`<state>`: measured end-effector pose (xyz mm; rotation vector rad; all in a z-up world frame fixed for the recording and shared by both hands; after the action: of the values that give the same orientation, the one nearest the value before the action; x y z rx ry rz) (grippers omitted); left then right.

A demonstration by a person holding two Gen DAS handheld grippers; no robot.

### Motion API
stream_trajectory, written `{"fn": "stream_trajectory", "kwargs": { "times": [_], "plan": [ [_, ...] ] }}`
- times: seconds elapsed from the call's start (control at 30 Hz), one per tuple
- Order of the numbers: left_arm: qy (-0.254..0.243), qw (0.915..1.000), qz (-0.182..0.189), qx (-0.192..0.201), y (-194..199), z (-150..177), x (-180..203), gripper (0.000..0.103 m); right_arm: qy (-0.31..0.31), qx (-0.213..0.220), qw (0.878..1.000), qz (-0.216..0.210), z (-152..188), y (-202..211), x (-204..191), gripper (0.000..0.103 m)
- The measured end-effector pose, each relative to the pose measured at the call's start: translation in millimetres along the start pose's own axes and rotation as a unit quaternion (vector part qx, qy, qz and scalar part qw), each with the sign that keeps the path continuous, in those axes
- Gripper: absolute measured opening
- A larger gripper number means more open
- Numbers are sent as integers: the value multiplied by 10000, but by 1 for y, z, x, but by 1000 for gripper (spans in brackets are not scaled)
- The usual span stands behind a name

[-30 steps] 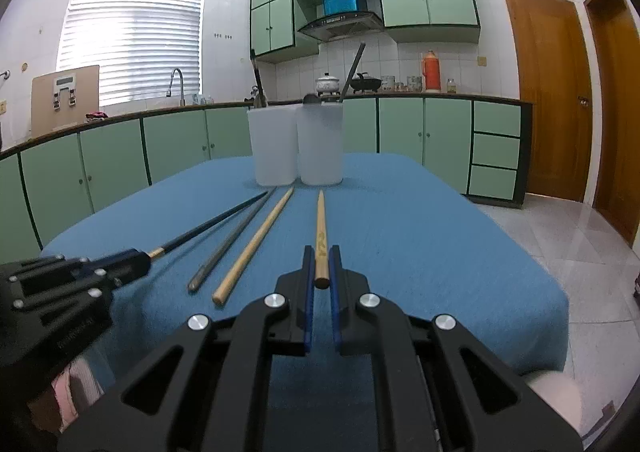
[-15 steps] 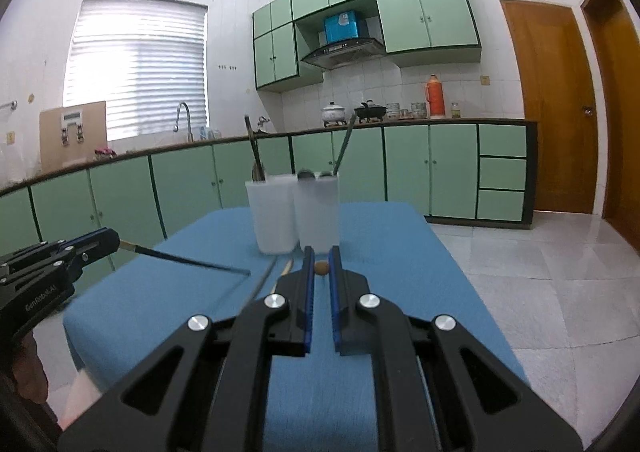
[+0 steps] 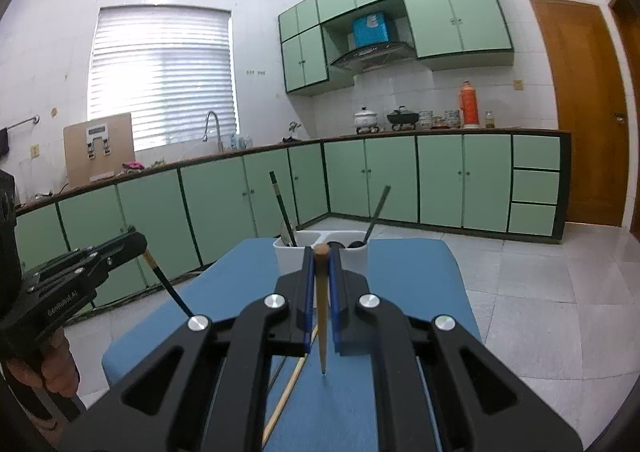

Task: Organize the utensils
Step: 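Lift both sticks and carry them up over the white holder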

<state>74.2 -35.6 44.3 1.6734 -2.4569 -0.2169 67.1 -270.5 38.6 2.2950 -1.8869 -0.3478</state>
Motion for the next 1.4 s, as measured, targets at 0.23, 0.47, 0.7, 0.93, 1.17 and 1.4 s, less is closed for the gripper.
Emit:
{"fn": "stream_trajectory", "kwargs": {
  "times": [0.23,0.47,0.7,0.93,1.17,1.4],
  "plan": [
    [-10,9998,191,15,-6,-21,-3,6,35,-184,9996,-229,-24,-9,-1,6],
    [-33,9991,250,353,-7,-53,-6,6,174,-8,9988,-456,-65,-5,-4,6],
    [-139,9960,239,851,-25,-104,-5,6,385,524,9973,-345,-133,-7,-6,6],
    [-250,9920,62,1232,-72,-144,-6,6,428,674,9967,-167,-170,-48,2,6],
    [-241,9918,-127,1252,-126,-141,-13,6,313,294,9991,-1,-160,-110,17,6],
    [-172,9959,-322,830,-188,-106,-29,6,147,-82,9998,62,-126,-164,25,6]
  ]
}}
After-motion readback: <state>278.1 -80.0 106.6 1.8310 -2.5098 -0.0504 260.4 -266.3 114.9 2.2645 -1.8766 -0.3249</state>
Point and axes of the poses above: each gripper's, at about its wrist camera, not at the fingertips, and y roughly against the way its jaws point, x to its right, z to its underside, the point moved 3 cm from there along -y, roughly the way its jaws point, and after that the axes turned 5 degrees about z, right-handed, at the moved point
